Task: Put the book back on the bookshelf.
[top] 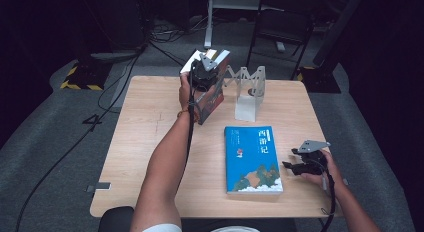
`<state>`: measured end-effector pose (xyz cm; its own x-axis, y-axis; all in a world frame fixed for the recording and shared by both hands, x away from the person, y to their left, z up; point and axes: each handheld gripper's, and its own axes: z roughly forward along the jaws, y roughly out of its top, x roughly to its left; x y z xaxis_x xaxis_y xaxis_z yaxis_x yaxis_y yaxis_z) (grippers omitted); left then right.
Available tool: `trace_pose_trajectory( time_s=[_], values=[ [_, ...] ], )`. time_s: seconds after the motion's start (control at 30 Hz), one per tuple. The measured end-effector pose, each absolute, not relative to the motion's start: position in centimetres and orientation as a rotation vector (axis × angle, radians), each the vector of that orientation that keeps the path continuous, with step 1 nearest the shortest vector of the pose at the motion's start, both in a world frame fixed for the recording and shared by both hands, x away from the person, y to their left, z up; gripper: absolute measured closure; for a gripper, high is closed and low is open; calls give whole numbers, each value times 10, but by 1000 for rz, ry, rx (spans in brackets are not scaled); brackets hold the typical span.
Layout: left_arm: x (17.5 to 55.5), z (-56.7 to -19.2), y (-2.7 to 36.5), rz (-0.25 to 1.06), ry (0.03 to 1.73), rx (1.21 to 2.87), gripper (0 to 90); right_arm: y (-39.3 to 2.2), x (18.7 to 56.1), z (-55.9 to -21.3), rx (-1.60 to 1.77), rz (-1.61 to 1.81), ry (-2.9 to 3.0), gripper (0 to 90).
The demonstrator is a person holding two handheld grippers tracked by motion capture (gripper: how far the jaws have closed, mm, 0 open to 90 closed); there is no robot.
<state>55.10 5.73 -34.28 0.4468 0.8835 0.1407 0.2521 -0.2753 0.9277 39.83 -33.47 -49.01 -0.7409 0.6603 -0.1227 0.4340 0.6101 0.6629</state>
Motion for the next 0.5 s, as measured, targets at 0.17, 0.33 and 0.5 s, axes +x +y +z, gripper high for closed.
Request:
trace_pose_trajectory(
  time_s=[0.17,0.33,0.5],
  values=[
    [558,-347,58,865,1015,1698,727,-335,398,-490,881,882,2486,329],
    [565,-350,51,894,1057,1638,725,-336,398,-490,878,883,2488,327],
    [561,-348,48,947,1092,1626,688,-336,397,-490,874,887,2491,321]
  ],
)
